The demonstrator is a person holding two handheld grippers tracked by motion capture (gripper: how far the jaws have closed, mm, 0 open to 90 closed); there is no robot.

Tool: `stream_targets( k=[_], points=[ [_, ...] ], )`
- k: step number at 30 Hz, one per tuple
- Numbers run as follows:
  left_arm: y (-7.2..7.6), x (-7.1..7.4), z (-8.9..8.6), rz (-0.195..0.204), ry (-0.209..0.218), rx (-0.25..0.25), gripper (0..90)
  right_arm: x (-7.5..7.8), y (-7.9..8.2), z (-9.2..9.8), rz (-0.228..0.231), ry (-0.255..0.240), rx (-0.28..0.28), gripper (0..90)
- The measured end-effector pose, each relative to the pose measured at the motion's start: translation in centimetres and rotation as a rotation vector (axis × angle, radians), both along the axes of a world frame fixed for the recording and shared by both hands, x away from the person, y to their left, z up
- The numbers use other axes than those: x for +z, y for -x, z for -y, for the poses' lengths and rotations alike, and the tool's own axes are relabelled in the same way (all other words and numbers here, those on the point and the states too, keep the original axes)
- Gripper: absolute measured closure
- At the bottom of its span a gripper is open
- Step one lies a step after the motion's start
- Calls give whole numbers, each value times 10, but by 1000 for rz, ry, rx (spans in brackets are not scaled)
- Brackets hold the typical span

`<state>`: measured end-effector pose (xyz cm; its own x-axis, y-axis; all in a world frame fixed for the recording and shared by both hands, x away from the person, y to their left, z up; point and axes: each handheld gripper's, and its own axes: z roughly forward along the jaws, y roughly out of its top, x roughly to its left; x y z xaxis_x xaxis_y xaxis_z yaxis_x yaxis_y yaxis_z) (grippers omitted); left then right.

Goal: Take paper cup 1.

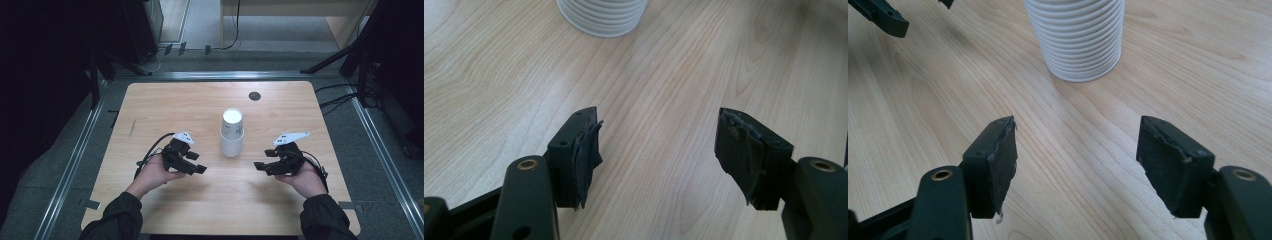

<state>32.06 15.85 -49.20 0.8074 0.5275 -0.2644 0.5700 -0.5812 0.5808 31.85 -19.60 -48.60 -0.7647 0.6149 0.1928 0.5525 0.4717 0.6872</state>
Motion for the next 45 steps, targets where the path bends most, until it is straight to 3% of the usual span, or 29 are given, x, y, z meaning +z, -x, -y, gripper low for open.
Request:
stream_targets(
  k=[3,9,15,18,21,28,30,35,41,45],
  points=[
    [2,0,-2,8,-13,-2,337,5,-2,-1,17,13,27,327],
    [6,1,-7,17,-13,7,326,11,-6,-1,34,19,24,314],
    [12,6,-10,-6,68,36,323,21,-10,-9,42,27,70,333],
    [16,8,-11,16,61,25,316,27,-14,-14,34,23,88,333],
    [15,6,-12,10,55,34,314,34,-21,-19,28,31,94,331],
    [13,4,-13,16,43,32,314,50,-37,-30,1,97,126,319],
    [11,1,-13,13,23,35,314,54,-41,-31,6,108,136,309],
    [9,1,-13,11,24,38,315,63,-50,-33,-2,116,147,297],
    [9,0,-13,10,16,31,315,77,-59,-44,-17,192,204,264],
    [9,0,-13,5,17,31,315,88,-66,-53,-10,231,240,292]
  ],
)
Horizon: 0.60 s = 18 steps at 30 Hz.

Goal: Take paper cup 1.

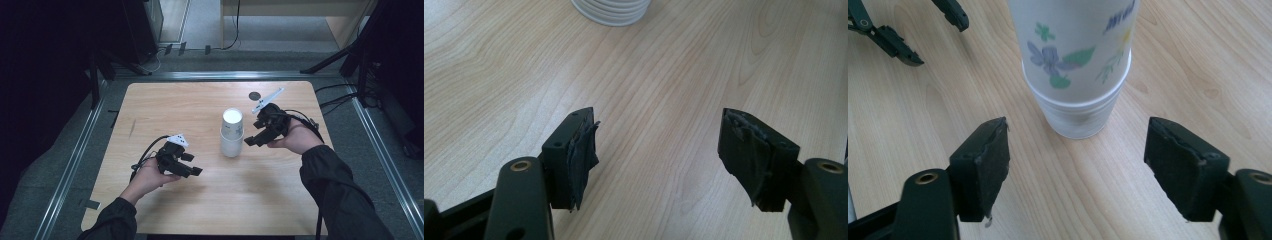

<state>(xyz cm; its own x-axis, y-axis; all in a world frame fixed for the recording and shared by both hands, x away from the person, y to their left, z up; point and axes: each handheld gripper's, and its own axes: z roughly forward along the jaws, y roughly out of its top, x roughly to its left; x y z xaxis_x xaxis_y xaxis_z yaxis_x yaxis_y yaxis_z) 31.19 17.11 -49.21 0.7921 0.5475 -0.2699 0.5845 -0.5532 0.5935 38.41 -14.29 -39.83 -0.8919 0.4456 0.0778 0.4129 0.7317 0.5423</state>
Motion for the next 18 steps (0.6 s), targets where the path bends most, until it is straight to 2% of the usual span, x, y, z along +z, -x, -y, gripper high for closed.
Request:
stream_targets(
  k=[1,5,11,14,18],
  points=[
    [0,0,0,-5,-1,-1,316,4,-4,-4,10,22,17,291],
    [0,0,0,-5,-3,-6,316,11,-9,-8,16,28,26,280],
    [0,-1,3,-6,-7,-15,315,20,-17,-18,-5,44,29,250],
    [0,0,2,-3,-6,-15,318,23,-19,-25,-8,83,35,258],
    [0,2,2,0,-1,-12,325,28,-24,-32,-11,105,48,255]
  ],
)
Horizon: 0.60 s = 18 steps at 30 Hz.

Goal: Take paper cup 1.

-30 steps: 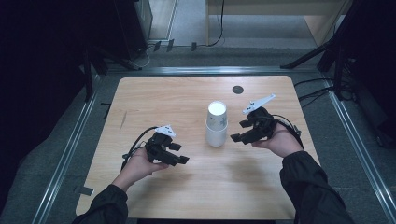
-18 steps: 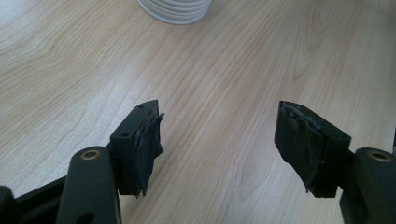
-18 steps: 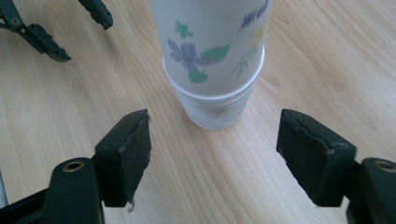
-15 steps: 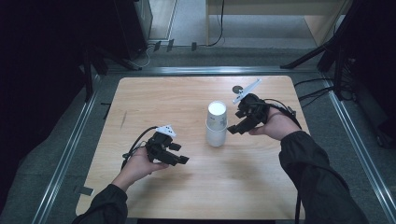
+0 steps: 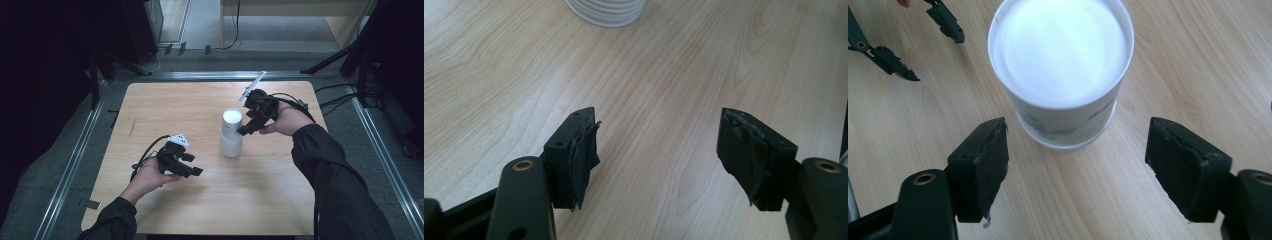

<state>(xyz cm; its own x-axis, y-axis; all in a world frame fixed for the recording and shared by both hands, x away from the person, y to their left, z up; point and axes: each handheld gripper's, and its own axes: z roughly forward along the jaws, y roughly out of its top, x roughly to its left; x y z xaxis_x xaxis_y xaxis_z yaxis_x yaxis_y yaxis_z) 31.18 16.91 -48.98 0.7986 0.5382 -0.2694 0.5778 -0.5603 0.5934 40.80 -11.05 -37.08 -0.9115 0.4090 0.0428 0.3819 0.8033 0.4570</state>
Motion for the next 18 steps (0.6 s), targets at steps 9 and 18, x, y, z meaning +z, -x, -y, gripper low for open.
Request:
stream_targets(
  k=[9,18],
  points=[
    [0,0,0,3,-2,-2,325,-6,-11,-22,-44,20,35,230],
    [-1,0,0,2,-5,-8,324,-7,-13,-38,-42,37,39,271]
  ],
)
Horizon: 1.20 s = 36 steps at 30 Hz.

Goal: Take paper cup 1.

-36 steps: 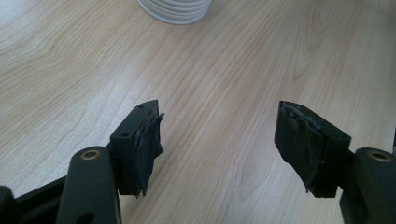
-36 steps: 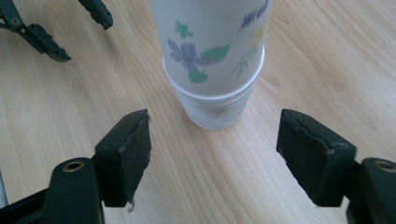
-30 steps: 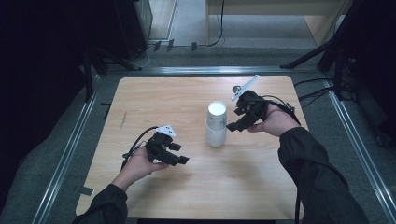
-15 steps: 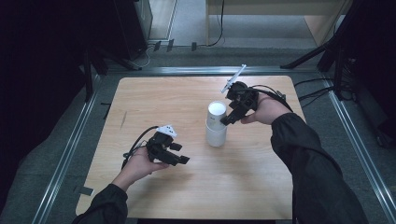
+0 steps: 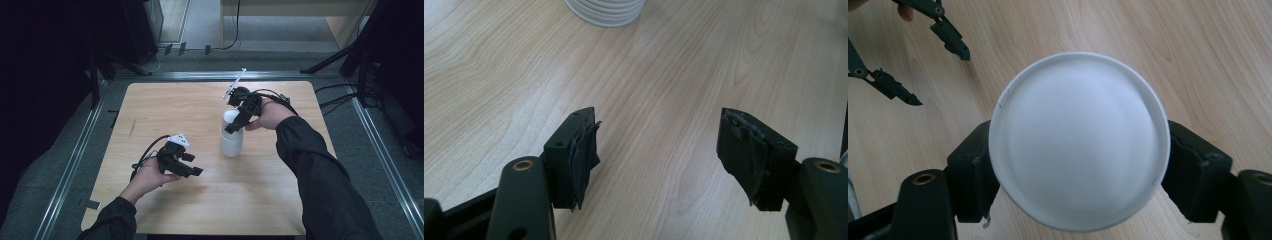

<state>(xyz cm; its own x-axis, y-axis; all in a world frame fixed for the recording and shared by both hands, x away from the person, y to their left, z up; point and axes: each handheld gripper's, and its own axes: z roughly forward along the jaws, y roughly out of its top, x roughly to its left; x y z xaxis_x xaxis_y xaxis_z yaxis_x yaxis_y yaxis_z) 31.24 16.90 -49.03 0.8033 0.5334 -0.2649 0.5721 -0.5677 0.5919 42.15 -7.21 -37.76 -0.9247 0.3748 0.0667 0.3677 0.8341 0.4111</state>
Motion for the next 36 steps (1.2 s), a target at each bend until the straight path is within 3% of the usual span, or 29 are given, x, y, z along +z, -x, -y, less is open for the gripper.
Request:
stream_targets(
  k=[6,22,32,36],
  points=[
    [0,0,-1,0,-1,4,324,1,0,-1,-3,29,2,304],
    [0,0,-1,-5,-5,1,324,6,-1,-1,-15,36,4,306],
    [-1,0,-2,-3,-3,0,324,19,-1,0,-16,37,-3,317],
    [-1,0,-3,-4,4,-4,321,30,0,2,-10,33,-14,321]
  ],
)
